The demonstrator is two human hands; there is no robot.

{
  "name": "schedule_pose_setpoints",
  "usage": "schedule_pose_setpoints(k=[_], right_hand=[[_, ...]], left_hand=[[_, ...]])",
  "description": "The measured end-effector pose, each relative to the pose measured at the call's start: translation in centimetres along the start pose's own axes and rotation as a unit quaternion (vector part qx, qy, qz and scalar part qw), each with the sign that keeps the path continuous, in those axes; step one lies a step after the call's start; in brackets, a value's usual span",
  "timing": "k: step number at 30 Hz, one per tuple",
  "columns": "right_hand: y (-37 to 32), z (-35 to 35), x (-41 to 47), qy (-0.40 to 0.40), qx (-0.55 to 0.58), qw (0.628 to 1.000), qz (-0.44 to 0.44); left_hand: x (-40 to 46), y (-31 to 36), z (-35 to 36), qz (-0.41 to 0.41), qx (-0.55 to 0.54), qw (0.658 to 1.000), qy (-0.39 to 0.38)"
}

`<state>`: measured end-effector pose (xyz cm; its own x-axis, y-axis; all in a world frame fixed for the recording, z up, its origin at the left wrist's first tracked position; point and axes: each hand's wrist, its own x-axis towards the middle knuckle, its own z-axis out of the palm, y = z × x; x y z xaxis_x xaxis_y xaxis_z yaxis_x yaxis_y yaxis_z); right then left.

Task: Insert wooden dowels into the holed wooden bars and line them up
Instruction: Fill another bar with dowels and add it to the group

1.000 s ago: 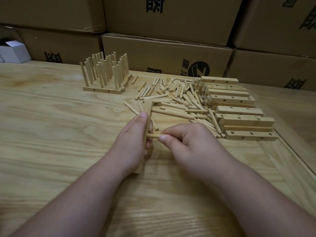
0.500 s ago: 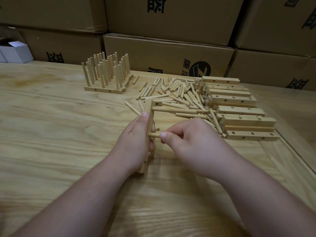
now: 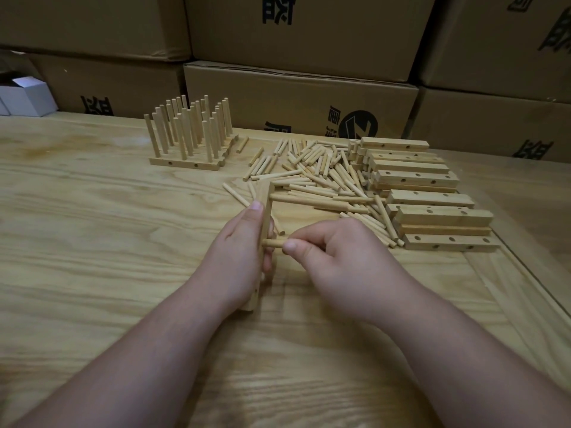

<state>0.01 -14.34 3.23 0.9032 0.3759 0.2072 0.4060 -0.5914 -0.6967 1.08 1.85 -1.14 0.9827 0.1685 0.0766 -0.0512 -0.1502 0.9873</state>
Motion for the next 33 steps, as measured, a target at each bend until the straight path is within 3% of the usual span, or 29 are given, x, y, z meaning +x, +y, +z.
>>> schedule_pose_setpoints(k=[5,10,13,16,18,20,23,25,28,33], right_hand=[[-0.1,0.2,0.1,-0.009,0.126,0.985,0.120],[0.1,0.4,0.2,-0.037,0.264,0.937,0.228],[-0.2,0.2,0.2,-0.035,0.203,0.958,0.198],[0.1,0.0,0.4,-0.006,0.098,0.988,0.120],[0.5,0.1,0.5,0.032,0.085,0.993,0.076],[0.9,0.4,0.6,0.075,0.108,0.990,0.048],[1.8,0.6,0.6,0.133,0.229,0.964,0.017],[2.8,0.9,0.5,0.131,0.137,0.982,-0.019],[3.6,1.8,1.0,0.025,-0.132,0.990,-0.051],[3.6,3.7,1.9,-0.082,-0.226,0.969,-0.064]], left_hand=[[-0.3,0.0,-0.1,0.014,0.015,1.000,-0.007],[-0.6,0.3,0.1,0.030,0.008,0.999,-0.014],[-0.4,0.3,0.0,0.007,-0.012,1.000,-0.010],[0.1,0.5,-0.1,-0.048,-0.102,0.993,-0.022],[0.2,0.8,-0.3,-0.065,-0.158,0.984,-0.044],[0.4,0.8,-0.4,-0.065,-0.175,0.982,-0.038],[0.8,0.8,-0.8,-0.084,-0.238,0.967,0.027],[1.2,0.9,-1.2,-0.097,-0.309,0.943,0.074],[1.6,0.9,-1.6,-0.105,-0.372,0.916,0.109],[1.6,0.8,-1.3,-0.106,-0.368,0.918,0.101]])
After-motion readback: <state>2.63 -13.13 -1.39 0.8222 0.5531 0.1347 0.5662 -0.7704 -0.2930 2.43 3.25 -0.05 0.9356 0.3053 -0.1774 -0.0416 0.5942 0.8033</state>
